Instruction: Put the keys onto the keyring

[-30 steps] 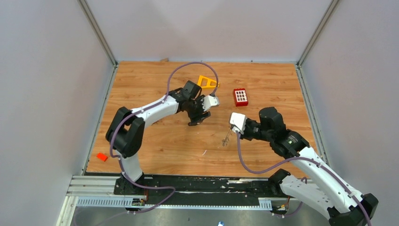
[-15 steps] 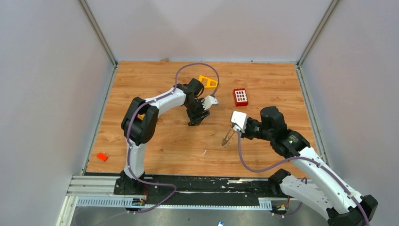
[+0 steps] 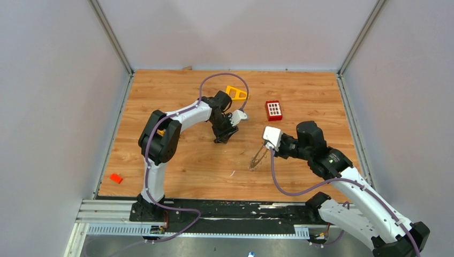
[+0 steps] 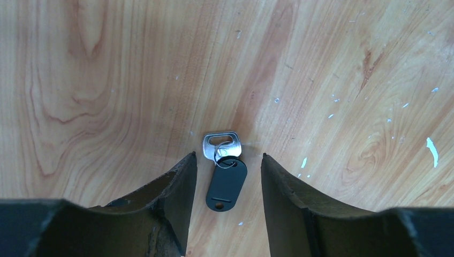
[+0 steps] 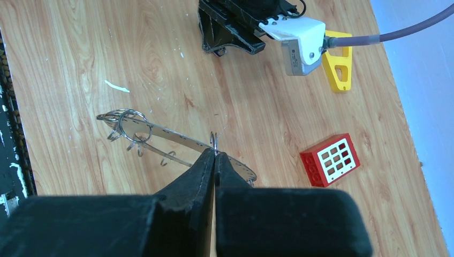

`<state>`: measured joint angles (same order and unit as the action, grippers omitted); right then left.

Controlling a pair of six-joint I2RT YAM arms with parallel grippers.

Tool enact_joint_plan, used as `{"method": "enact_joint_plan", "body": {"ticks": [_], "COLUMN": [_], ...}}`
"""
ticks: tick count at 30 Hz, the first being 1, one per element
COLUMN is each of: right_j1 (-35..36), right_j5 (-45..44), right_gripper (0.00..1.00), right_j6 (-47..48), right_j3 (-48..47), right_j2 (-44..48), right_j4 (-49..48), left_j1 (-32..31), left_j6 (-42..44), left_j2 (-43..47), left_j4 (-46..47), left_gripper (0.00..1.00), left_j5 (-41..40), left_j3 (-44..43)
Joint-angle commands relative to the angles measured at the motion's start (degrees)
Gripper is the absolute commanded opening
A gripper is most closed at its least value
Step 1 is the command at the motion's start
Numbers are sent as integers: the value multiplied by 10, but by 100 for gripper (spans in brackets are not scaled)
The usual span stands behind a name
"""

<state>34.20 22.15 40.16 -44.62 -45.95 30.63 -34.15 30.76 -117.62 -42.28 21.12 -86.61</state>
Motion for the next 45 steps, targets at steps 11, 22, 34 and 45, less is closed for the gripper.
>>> {"method": "enact_joint_plan", "body": {"ticks": [11, 22, 34, 45], "right_j1": [-3, -4, -6, -7], "right_j5": [7, 6, 4, 2], "right_gripper": [0, 0, 0, 0], "right_j6": [0, 0, 0, 0], "right_j3": [-4, -3, -2, -2], "right_j2": [3, -3, -6, -12], "right_j4": [-12, -10, -11, -9], "left_j1": [-10, -14, -20, -44], "left_j6": [-12, -13, -27, -32], "left_j2": [-7, 7, 57, 142], "left_j4": [25, 23, 30, 96], "left_gripper": [41, 19, 0, 1], "left_j5": [6, -5, 2, -23], "left_j3": [16, 20, 48, 127]}}
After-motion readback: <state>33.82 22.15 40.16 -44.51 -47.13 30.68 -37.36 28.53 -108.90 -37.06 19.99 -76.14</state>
